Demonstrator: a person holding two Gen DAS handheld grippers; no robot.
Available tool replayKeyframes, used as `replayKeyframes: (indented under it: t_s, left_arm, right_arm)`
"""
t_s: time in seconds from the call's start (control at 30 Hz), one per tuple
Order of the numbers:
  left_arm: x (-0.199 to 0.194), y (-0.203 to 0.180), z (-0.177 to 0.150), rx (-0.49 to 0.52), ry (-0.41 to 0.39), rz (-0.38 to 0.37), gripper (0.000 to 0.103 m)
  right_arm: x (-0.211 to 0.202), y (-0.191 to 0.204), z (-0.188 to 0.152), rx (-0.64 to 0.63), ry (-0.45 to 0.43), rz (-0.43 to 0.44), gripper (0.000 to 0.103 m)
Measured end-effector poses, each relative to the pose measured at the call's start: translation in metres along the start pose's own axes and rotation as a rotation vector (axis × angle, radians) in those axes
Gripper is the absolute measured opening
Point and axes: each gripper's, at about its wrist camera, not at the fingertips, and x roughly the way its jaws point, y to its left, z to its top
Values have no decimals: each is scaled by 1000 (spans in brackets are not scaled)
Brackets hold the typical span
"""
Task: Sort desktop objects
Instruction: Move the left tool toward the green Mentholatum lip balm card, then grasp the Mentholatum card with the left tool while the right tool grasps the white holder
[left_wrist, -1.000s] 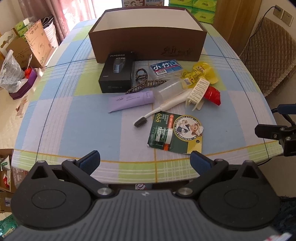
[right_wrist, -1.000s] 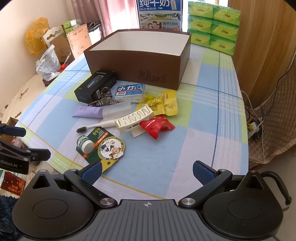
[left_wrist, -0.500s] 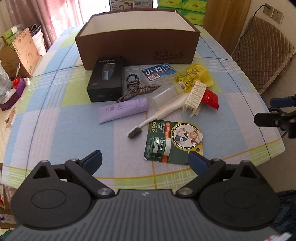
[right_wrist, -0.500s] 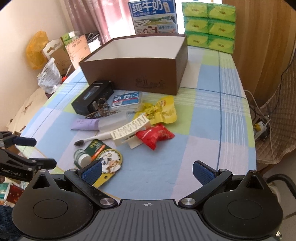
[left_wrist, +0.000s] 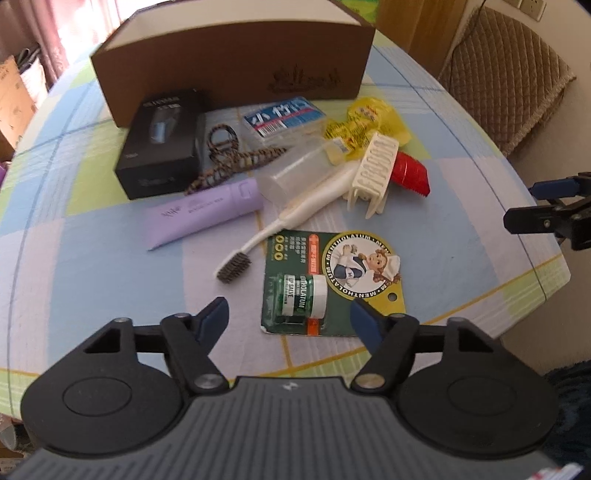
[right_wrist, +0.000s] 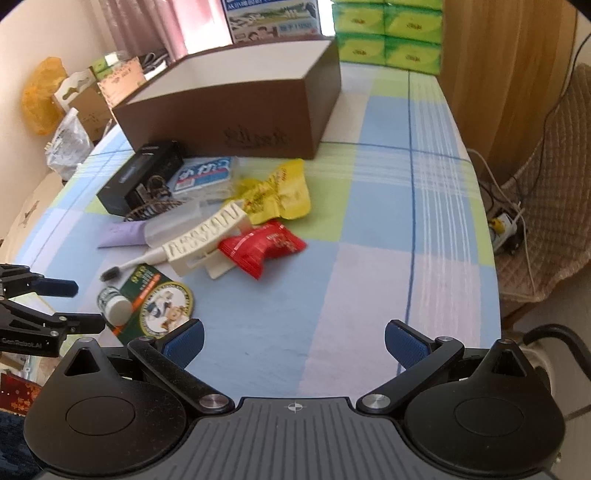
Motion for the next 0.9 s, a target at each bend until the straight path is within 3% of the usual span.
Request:
replayKeyframes:
  t_s: [0.37, 0.6, 0.9]
  left_arm:
    - [31, -6, 6, 41, 40, -7, 59]
    - [38, -5, 10, 64, 28, -7, 39]
    - [24, 5, -3, 48, 31, -13, 39]
  right_arm:
    - [6, -11, 0, 34, 25, -17, 101]
    - [6, -16, -1, 48, 28, -20, 101]
    - [9, -10, 5, 30, 16, 9, 101]
